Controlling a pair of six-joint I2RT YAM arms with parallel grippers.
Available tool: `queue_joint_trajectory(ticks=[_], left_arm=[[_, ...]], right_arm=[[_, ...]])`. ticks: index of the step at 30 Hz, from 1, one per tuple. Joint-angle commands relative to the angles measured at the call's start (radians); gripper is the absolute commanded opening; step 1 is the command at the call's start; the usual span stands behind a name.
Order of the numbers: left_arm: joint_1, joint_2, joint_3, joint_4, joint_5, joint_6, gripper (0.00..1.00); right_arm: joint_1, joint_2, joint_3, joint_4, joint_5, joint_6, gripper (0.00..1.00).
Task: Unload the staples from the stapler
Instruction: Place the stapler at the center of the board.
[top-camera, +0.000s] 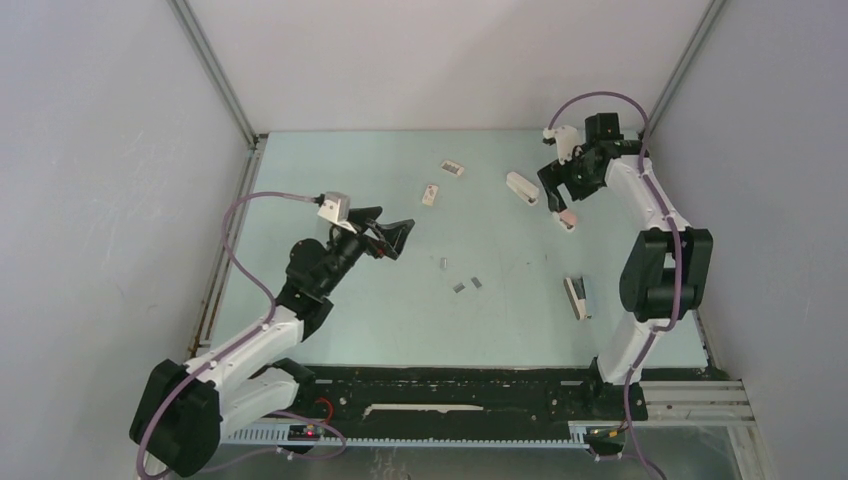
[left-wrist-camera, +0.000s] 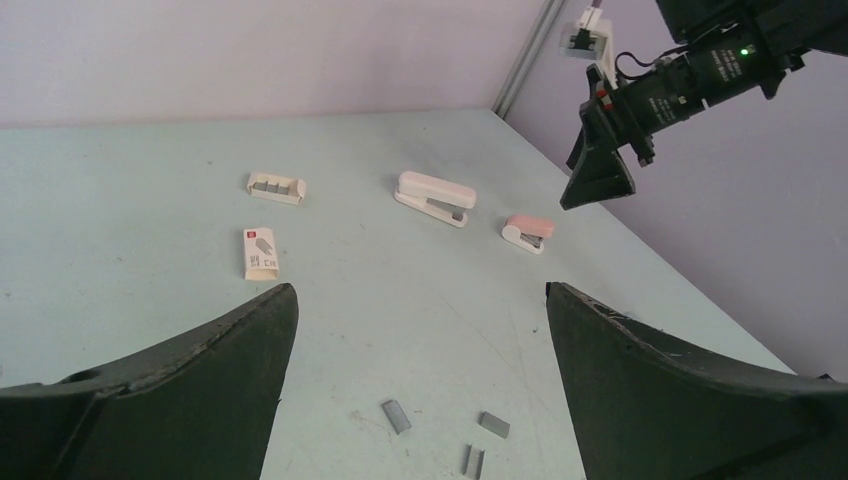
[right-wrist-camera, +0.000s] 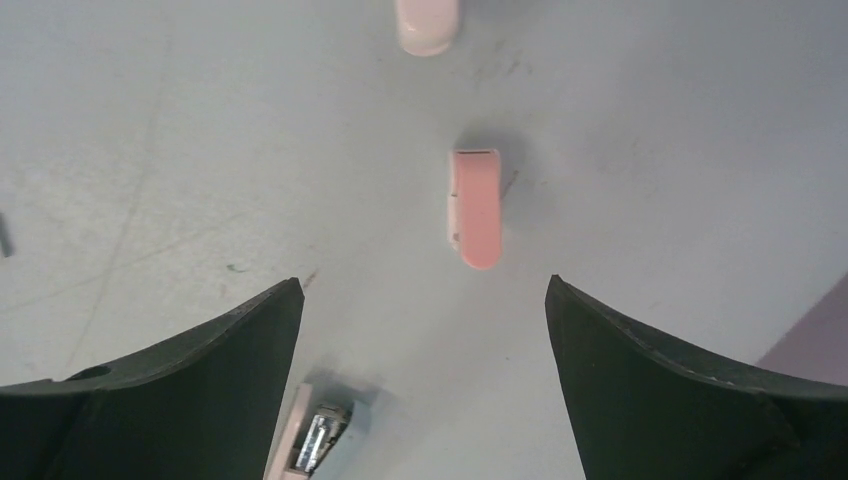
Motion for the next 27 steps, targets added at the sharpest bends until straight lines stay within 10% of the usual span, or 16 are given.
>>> queue_joint_trajectory(ticks=[1, 10, 13, 27], left_arm=[[0.005, 0.017, 0.000, 0.056, 0.000, -0.037, 1.00], [0.006, 0.043, 0.000, 0.075, -0.093, -0.141, 1.00], [0.006, 0.058, 0.002, 0.065, -0.144, -0.197, 1.00], [0.040, 0.102, 0.109, -0.258, -0.204, -0.260, 1.00]], right_arm=[[0.000, -0.098, -0.080, 0.105, -0.146, 0.049, 1.00], [-0.032, -0.211, -0.211, 0.264, -0.365, 0.276, 1.00], [-0.085, -0.150, -0.177, 0.149, -0.652, 0.251, 1.00], [-0.031, -0.298, -0.376, 0.225, -0.552, 0.253, 1.00]])
